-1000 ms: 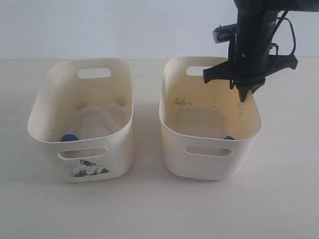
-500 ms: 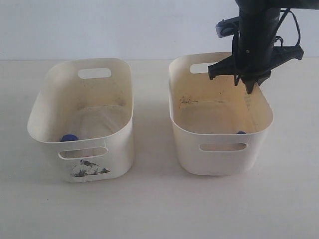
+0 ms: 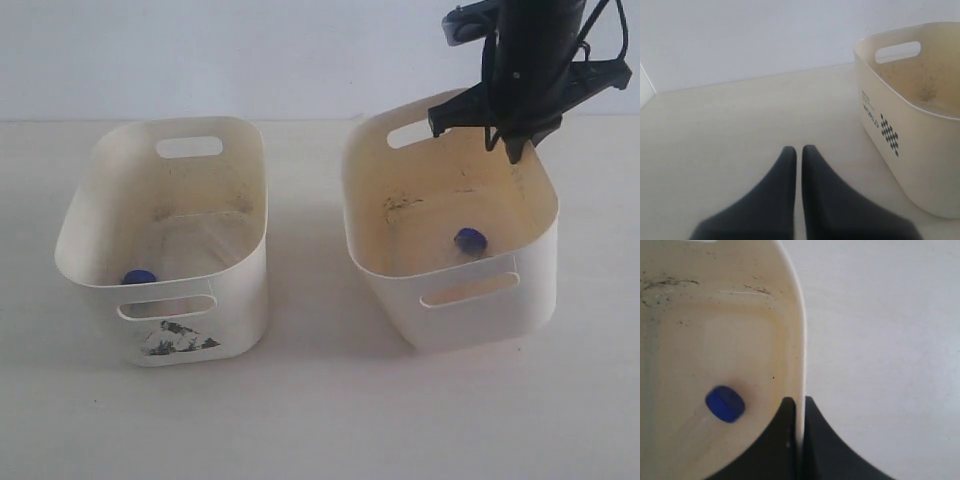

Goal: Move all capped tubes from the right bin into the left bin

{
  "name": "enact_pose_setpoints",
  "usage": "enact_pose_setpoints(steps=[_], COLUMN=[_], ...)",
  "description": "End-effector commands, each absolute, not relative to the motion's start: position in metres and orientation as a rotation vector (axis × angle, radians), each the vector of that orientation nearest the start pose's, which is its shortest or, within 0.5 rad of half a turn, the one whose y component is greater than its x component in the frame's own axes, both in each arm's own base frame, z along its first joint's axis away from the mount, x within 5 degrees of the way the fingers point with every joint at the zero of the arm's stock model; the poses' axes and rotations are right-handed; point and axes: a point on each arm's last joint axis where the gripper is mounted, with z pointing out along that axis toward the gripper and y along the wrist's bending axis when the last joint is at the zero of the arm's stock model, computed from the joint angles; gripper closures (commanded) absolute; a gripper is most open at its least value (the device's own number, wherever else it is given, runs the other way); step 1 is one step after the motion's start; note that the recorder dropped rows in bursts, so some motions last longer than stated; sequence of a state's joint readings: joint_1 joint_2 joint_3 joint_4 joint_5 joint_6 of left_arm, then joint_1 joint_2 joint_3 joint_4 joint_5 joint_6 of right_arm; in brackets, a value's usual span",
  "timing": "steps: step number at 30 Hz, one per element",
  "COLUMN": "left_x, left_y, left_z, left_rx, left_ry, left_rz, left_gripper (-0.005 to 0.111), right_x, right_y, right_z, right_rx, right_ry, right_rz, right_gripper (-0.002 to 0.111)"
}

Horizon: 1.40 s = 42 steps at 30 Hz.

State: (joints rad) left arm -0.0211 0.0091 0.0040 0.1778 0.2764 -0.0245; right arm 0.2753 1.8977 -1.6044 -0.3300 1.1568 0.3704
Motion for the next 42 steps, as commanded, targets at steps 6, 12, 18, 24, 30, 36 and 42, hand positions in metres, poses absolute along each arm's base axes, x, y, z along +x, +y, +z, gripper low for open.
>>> enact_pose_setpoints(steps=[6, 12, 18, 24, 30, 36, 42], left_x=[0.056, 0.056, 0.056, 0.056, 0.056, 0.056, 0.056], left_y=[0.003, 0.003, 0.003, 0.003, 0.003, 0.003, 0.003], left_z=[0.189, 0.189, 0.189, 0.189, 0.189, 0.189, 0.189], left_rx=[0.102, 0.102, 0.102, 0.102, 0.102, 0.102, 0.102], left_ry=[1.747, 1.747, 1.747, 1.747, 1.747, 1.747, 1.747], left_rz=[0.124, 0.124, 0.124, 0.124, 0.124, 0.124, 0.124], left_gripper=[0.102, 0.102, 0.102, 0.102, 0.102, 0.102, 0.102], right_x=[0.386, 0.386, 0.386, 0.386, 0.388, 0.385, 0.368], right_y=[0.087, 0.091, 0.096, 0.095, 0.094, 0.09, 0.096], right_z=[0.277, 0.272, 0.27, 0.262, 0.258, 0.267, 0.31], right_rx=[-0.026, 0.017, 0.035, 0.026, 0.021, 0.011, 0.036], right_ry=[2.772, 2.797, 2.809, 2.853, 2.862, 2.834, 2.737], right_rz=[-0.299, -0.242, -0.169, -0.202, -0.229, -0.267, -0.033], right_gripper=[0.108, 0.108, 0.104, 0.076, 0.051, 0.043, 0.043])
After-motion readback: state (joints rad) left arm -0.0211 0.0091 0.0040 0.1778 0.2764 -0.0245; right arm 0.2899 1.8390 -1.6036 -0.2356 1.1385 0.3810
